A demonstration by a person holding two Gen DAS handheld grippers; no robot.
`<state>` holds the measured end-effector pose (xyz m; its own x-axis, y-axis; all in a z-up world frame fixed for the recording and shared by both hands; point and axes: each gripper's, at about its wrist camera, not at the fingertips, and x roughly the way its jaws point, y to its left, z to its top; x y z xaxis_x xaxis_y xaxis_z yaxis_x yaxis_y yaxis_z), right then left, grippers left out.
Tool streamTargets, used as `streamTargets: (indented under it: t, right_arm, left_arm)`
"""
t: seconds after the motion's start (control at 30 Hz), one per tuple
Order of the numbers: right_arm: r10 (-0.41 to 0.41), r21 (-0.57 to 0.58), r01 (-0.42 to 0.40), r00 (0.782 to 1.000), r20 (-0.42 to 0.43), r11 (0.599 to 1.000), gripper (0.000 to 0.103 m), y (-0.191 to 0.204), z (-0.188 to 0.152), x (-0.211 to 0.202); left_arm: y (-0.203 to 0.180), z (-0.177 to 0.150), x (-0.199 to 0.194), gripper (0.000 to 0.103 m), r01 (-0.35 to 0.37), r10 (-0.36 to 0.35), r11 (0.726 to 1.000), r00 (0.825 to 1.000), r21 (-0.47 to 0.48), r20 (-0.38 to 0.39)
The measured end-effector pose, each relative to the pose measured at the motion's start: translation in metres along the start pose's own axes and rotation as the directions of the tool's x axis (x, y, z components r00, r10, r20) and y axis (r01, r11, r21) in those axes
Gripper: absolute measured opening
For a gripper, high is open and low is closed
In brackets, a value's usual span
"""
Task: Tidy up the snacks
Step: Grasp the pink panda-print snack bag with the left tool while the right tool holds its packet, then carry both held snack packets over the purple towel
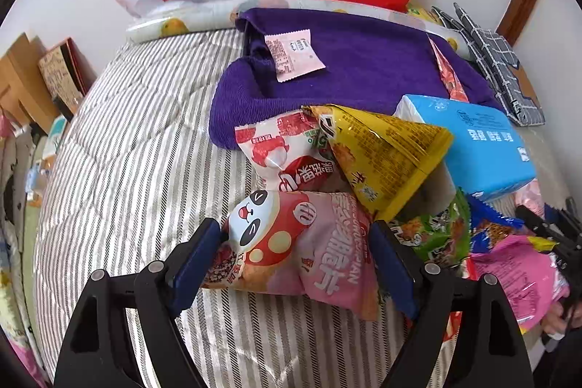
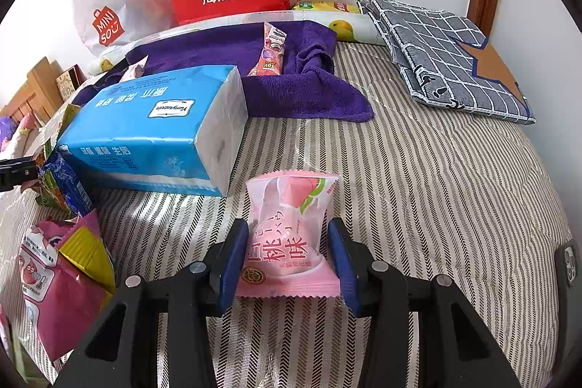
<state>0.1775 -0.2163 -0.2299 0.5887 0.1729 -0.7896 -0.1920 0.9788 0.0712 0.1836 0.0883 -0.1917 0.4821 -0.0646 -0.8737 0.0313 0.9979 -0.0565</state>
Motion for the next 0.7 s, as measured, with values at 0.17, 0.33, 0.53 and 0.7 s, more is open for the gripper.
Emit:
streamTargets:
  t: [0.17,0.33,0.53,0.7]
  right_arm:
    - [-0.002,-0.003,0.002,1.0,-0.001,1.0,0.044,0.0,0.0,0.0]
    - [0.0,-0.002,0.0,1.0,-0.001,1.0,0.044,0.001,0.0,0.0]
    - [0.005,0.0,-0.005,1.0,0.0,1.0,0.045,0.0,0.0,0.0]
    - [0.013,0.005,-0.013,1.0,0.002,1.0,0.045,-0.001,0.0,-0.001]
  left_arm:
    - [0.012,-0.006,0.011,0.076,-0.01,0.009,1.0,0.998,-0.027,-0.055]
    - [0.028,-0.011,-0.004,0.064,0.058,-0.059,0.995,0.998,-0.085,-0.01]
    - [0.031,-0.012,-0.019,0.055,0.113,-0.113,0.988,0.994,-0.104,0.011]
    - [0.026,-0.015,-0.029,0.052,0.148,-0.147,0.984,0.989,-0.099,0.022]
